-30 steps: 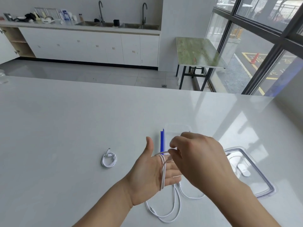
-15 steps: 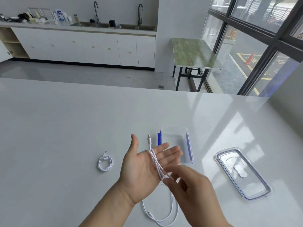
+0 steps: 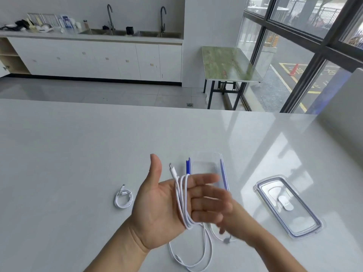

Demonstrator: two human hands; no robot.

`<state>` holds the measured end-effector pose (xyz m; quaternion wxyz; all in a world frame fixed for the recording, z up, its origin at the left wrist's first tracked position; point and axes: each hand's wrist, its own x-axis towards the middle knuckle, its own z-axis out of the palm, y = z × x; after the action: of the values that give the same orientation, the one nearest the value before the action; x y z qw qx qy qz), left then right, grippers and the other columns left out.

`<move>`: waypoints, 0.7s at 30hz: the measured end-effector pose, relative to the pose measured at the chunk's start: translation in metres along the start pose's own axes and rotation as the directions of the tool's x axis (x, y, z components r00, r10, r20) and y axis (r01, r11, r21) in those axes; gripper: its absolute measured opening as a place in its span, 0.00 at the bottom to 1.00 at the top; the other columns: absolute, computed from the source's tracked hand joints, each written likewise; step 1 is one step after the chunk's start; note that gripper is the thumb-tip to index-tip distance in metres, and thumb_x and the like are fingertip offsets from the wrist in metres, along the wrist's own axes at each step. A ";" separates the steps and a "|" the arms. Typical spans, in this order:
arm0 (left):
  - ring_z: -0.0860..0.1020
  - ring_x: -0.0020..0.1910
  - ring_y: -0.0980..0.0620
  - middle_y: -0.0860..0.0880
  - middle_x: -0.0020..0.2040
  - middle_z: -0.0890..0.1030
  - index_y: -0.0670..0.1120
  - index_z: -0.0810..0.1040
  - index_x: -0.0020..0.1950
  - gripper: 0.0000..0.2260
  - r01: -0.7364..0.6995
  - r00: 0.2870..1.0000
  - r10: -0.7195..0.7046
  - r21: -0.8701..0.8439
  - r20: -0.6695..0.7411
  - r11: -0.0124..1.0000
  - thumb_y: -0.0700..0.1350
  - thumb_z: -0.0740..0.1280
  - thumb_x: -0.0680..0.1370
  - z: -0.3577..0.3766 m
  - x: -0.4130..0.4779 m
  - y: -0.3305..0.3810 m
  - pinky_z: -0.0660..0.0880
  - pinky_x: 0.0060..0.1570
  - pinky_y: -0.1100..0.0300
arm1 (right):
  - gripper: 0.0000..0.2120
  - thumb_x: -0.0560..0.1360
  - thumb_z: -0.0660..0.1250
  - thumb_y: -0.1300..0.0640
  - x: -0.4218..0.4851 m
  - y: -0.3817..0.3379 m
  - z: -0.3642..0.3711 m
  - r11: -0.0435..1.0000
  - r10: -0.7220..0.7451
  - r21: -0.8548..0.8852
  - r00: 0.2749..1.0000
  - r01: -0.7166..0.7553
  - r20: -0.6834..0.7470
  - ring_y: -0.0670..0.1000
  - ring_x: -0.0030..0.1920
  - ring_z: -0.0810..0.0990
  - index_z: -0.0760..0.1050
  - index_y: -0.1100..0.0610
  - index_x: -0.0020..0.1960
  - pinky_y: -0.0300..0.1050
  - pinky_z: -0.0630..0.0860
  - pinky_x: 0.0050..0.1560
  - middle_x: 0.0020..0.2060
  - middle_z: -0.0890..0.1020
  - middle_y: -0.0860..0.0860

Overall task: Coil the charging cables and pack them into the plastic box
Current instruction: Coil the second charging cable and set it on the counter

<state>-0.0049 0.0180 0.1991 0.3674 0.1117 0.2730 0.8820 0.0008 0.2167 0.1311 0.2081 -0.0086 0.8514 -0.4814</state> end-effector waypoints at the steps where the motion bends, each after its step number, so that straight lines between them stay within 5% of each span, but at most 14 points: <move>1: 0.76 0.63 0.31 0.29 0.63 0.76 0.31 0.66 0.71 0.52 0.026 1.000 -0.027 0.059 0.015 0.998 0.77 0.50 0.70 0.000 0.000 -0.003 0.71 0.63 0.41 | 0.12 0.66 0.67 0.48 0.006 -0.010 -0.009 1.000 -0.007 0.007 0.999 0.007 -0.051 0.48 0.31 0.75 0.79 0.58 0.36 0.47 0.75 0.34 0.29 0.76 0.49; 4: 0.75 0.62 0.31 0.28 0.63 0.75 0.31 0.67 0.71 0.53 0.106 0.994 -0.110 0.194 0.008 0.975 0.77 0.49 0.69 -0.006 0.001 -0.009 0.73 0.61 0.41 | 0.09 0.72 0.73 0.57 0.016 -0.043 -0.037 0.995 -0.068 0.065 0.989 0.077 -0.133 0.51 0.29 0.73 0.79 0.62 0.37 0.44 0.73 0.30 0.27 0.76 0.51; 7: 0.71 0.66 0.26 0.24 0.66 0.71 0.31 0.68 0.71 0.53 0.232 0.973 -0.225 0.295 -0.057 0.927 0.77 0.47 0.69 -0.012 0.000 -0.008 0.69 0.64 0.40 | 0.12 0.71 0.77 0.54 0.014 -0.076 -0.053 0.988 -0.154 0.005 0.981 0.156 -0.119 0.50 0.27 0.71 0.80 0.62 0.38 0.43 0.71 0.30 0.25 0.74 0.51; 10: 0.70 0.67 0.24 0.23 0.67 0.70 0.30 0.68 0.70 0.54 0.328 0.945 -0.305 0.397 -0.122 0.857 0.77 0.46 0.68 -0.013 0.000 -0.010 0.68 0.65 0.39 | 0.10 0.72 0.75 0.50 0.002 -0.106 -0.050 0.933 -0.278 -0.256 0.958 0.252 -0.071 0.46 0.28 0.71 0.80 0.55 0.37 0.44 0.71 0.34 0.26 0.77 0.49; 15: 0.78 0.66 0.42 0.37 0.66 0.78 0.44 0.72 0.72 0.52 0.384 0.917 -0.248 0.527 -0.312 0.758 0.80 0.46 0.64 -0.020 0.008 -0.021 0.71 0.69 0.46 | 0.14 0.80 0.62 0.44 -0.025 -0.133 -0.032 0.682 -0.393 -0.695 0.915 0.227 -0.087 0.49 0.37 0.79 0.79 0.51 0.43 0.46 0.76 0.39 0.34 0.82 0.47; 18: 0.79 0.64 0.49 0.48 0.66 0.80 0.53 0.73 0.69 0.40 0.290 0.922 -0.135 0.419 -0.362 0.860 0.73 0.40 0.72 -0.019 0.013 -0.023 0.69 0.70 0.46 | 0.10 0.75 0.67 0.47 -0.035 -0.124 -0.017 0.488 -0.512 -0.862 0.845 0.141 -0.152 0.54 0.34 0.80 0.78 0.51 0.40 0.46 0.76 0.33 0.33 0.80 0.48; 21: 0.84 0.51 0.50 0.46 0.53 0.85 0.44 0.80 0.60 0.39 0.174 0.914 -0.085 0.196 -0.397 0.965 0.71 0.44 0.75 -0.021 0.017 -0.027 0.79 0.52 0.56 | 0.13 0.56 0.78 0.57 -0.046 -0.111 -0.008 0.493 -0.561 -0.867 0.789 0.076 -0.250 0.54 0.22 0.72 0.74 0.52 0.31 0.39 0.62 0.23 0.22 0.72 0.49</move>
<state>-0.0094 0.0372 0.1672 0.3493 -0.0408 0.4457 0.8232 0.0193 0.1736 0.2414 -0.1476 -0.1430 0.9777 -0.0433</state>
